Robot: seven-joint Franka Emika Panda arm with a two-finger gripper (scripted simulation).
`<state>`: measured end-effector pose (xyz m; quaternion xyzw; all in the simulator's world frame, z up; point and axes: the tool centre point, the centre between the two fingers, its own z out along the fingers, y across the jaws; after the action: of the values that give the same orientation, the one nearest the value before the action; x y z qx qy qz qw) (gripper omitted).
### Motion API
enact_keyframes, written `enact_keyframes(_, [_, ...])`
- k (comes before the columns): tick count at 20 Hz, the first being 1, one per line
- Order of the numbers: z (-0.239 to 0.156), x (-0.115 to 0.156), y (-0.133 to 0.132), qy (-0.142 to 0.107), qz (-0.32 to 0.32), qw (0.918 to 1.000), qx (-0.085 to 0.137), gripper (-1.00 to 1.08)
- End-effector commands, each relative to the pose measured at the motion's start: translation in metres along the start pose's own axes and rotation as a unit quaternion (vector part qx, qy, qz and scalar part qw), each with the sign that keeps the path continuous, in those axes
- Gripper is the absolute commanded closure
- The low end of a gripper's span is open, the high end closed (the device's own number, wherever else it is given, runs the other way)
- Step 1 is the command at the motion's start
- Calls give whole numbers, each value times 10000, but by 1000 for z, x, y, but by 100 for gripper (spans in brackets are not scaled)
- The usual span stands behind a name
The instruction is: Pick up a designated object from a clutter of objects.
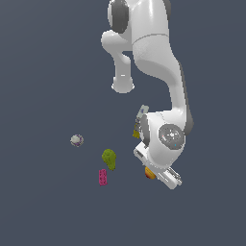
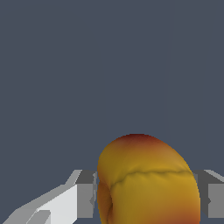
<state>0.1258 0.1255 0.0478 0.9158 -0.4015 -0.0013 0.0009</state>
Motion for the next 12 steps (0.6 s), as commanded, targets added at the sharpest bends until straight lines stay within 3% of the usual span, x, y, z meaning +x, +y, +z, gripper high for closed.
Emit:
enact_keyframes(1, [-10,-5,3,5,-1,10000,10,108])
enact_keyframes(12, [-79,-44,30,5,-1,10000,10,108])
